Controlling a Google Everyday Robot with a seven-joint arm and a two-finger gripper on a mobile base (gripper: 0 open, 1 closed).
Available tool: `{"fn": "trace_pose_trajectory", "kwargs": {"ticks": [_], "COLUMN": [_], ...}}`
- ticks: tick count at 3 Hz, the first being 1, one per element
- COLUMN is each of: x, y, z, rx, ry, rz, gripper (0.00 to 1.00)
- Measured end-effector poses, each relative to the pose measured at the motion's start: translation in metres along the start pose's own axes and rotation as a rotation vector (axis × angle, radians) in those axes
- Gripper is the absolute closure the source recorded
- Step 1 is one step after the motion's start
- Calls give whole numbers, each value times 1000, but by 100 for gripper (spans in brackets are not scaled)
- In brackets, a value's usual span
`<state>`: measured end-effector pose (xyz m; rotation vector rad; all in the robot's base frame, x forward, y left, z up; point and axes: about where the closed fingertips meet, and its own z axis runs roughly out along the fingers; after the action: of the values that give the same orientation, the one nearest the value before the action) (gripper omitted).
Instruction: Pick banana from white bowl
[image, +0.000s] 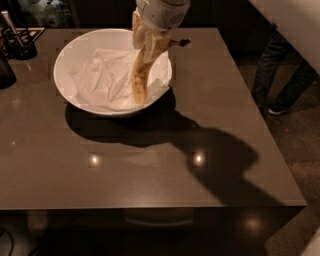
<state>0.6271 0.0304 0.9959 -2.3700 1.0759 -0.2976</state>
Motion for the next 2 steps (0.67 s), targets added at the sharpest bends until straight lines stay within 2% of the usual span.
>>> {"fn": "trace_pose_trajectory", "kwargs": {"ticks": [1,2], "x": [-2,-5], "y": [-6,-14], "z": [-22,-41], "rx": [72,123], "ry": [-11,-11], "rz": [-31,-66], "gripper": [100,100]}}
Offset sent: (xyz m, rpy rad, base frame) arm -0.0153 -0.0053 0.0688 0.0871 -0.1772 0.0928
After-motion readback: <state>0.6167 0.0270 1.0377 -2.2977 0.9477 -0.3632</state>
